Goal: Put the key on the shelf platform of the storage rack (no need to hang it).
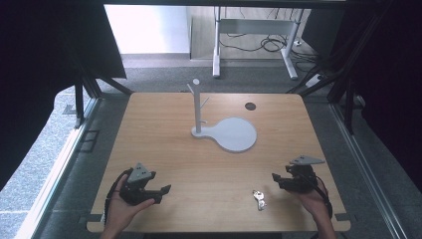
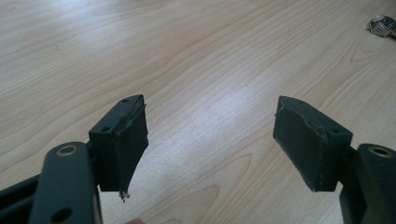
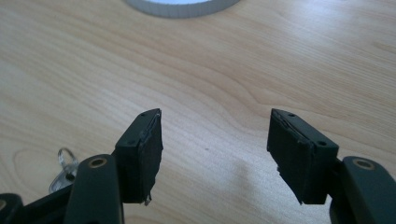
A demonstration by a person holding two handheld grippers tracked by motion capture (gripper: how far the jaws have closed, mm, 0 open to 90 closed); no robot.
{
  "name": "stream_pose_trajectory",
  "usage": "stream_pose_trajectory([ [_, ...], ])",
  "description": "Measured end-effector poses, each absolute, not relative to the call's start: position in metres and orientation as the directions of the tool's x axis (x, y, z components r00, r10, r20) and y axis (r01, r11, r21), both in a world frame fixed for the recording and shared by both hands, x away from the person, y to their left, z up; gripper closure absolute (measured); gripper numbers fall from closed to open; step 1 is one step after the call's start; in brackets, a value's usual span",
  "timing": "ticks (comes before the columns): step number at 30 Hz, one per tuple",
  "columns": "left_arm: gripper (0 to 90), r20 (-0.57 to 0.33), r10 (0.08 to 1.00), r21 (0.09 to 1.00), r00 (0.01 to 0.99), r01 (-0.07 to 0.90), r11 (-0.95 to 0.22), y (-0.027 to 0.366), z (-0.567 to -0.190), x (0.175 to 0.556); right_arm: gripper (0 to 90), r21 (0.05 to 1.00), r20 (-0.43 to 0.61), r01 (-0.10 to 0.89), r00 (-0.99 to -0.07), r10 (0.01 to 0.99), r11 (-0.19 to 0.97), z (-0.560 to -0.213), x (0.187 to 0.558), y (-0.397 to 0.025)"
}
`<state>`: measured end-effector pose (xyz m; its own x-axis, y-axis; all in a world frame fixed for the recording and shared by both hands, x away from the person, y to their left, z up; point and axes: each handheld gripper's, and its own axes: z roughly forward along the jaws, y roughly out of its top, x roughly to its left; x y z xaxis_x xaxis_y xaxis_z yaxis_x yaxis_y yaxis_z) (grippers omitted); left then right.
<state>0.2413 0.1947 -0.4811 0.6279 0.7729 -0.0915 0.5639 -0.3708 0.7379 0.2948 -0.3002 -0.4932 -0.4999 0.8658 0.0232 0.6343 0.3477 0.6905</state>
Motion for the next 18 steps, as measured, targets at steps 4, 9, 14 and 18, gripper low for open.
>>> stream_pose_trajectory([
  [4, 26.4, -0.095, 0.776, 0.737, 0.623, 0.569, -0.366, 0.195, -0.482, 0.242, 37.2, 0.666, 0.021, 0.641, -0.527, 0.85, 0.381, -0.488, 0.296, -0.297],
  [9, 26.4, -0.095, 0.775, 0.737, 0.625, 0.567, -0.368, 0.195, -0.483, 0.242, 38.5, 0.658, 0.018, 0.636, -0.549, 0.836, 0.404, -0.483, 0.297, -0.294],
  [14, 26.4, -0.093, 0.774, 0.735, 0.626, 0.568, -0.371, 0.196, -0.483, 0.242, 40.4, 0.637, 0.014, 0.637, -0.573, 0.82, 0.434, -0.475, 0.299, -0.289],
  [18, 26.4, -0.093, 0.774, 0.737, 0.626, 0.566, -0.369, 0.197, -0.482, 0.242, 43.2, 0.631, 0.031, 0.633, -0.598, 0.801, 0.448, -0.471, 0.3, -0.286],
])
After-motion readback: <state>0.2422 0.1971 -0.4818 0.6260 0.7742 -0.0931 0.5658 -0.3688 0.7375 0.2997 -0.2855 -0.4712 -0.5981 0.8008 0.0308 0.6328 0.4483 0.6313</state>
